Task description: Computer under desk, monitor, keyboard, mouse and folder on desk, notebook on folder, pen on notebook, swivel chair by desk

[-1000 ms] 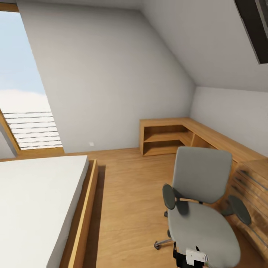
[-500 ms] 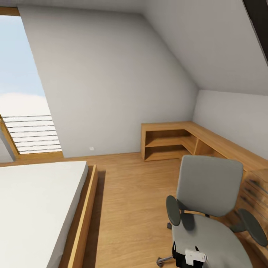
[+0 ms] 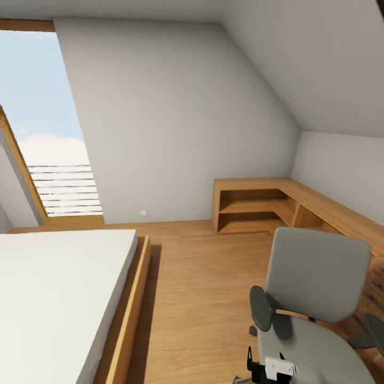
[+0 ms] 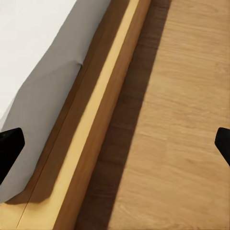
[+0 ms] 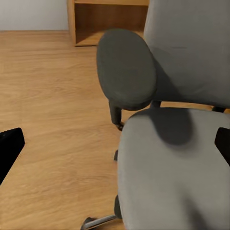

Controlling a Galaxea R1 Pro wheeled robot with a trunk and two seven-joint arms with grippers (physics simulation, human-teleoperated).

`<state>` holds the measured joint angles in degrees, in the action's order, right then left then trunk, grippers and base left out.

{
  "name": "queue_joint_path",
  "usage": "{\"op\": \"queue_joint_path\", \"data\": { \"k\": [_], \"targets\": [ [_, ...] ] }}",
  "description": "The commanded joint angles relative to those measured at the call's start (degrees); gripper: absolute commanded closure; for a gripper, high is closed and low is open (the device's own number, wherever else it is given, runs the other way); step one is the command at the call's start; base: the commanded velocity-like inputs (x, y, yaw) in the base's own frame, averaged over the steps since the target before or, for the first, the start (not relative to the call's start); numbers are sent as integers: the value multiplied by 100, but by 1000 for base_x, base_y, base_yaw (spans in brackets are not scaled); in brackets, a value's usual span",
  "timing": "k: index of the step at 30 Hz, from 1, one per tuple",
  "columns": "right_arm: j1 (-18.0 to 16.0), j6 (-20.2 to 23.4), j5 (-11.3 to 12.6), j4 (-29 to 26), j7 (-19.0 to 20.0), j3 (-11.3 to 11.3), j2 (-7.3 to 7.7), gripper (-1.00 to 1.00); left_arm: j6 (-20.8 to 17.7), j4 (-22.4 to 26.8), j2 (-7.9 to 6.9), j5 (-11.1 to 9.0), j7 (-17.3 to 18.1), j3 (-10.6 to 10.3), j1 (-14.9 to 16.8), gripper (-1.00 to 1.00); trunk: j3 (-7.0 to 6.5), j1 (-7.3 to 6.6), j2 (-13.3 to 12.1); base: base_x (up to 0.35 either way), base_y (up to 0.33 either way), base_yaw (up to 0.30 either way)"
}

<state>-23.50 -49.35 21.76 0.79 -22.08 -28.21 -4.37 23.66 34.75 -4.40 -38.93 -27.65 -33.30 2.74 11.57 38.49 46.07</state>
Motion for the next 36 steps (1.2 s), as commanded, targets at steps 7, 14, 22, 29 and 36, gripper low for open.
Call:
{"op": "queue_joint_path", "data": {
  "k": [7, 14, 22, 29, 36],
  "targets": [
    [-6, -1, 21, 8, -33, -49, 4, -100, 31, -73, -5, -45, -39, -62, 8, -100, 7, 1, 7, 0, 0, 102],
    [-6, 3, 21, 8, -33, -51, 2, -100, 33, -95, 0, -45, -39, -70, 8, -100, 7, 1, 7, 0, 0, 141],
    [-6, 4, 21, 16, -27, -45, 15, -100, 33, -99, 1, -45, -39, -68, 8, -100, 7, 1, 7, 0, 0, 22],
    [-6, 22, 34, 44, 36, -44, 59, -100, 33, -63, 60, -40, -57, -71, 8, -100, 7, 1, 7, 0, 0, 2],
    [-6, 22, 32, 44, 53, -43, 25, -100, 31, -71, 131, -41, -46, -75, 8, -100, 61, 67, 127, 0, 0, 0]
  ]
}}
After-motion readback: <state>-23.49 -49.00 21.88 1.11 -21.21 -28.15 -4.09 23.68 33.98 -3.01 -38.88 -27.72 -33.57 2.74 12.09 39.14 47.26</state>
